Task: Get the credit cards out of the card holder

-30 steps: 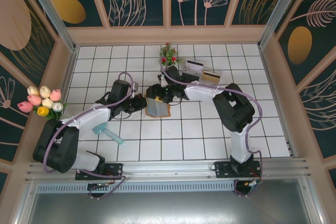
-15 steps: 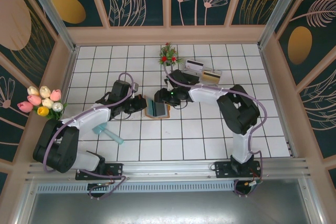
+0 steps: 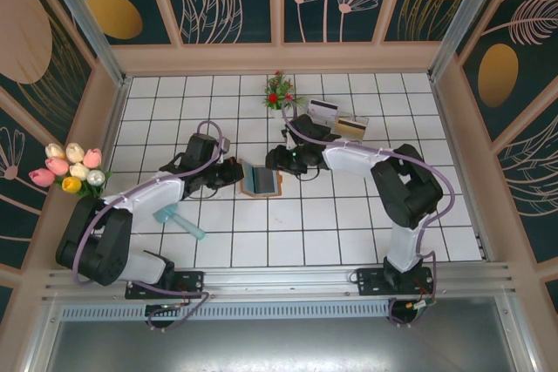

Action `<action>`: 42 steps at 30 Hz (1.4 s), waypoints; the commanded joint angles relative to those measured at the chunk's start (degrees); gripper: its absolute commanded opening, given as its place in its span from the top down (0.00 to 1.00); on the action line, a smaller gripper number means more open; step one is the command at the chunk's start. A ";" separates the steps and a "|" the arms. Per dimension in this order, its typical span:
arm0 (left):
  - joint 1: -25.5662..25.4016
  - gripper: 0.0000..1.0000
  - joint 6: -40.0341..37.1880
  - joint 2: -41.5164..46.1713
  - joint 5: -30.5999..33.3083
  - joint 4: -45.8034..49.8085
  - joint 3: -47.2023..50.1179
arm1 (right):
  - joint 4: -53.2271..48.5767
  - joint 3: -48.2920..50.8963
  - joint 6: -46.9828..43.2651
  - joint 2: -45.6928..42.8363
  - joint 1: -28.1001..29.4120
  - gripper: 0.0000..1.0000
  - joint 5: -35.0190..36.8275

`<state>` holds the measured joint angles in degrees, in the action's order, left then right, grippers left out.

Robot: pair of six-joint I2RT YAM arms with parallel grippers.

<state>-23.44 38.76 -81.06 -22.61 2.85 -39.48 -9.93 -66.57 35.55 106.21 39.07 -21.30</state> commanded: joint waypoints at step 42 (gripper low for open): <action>-5.49 0.94 17.91 -12.16 7.34 -8.13 -1.54 | -0.10 2.76 3.08 5.23 0.48 0.68 -1.99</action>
<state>-29.02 56.73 -91.68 -17.32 -3.66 -40.88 -7.94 -65.73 38.06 111.28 40.05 -24.08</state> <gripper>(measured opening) 0.069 0.317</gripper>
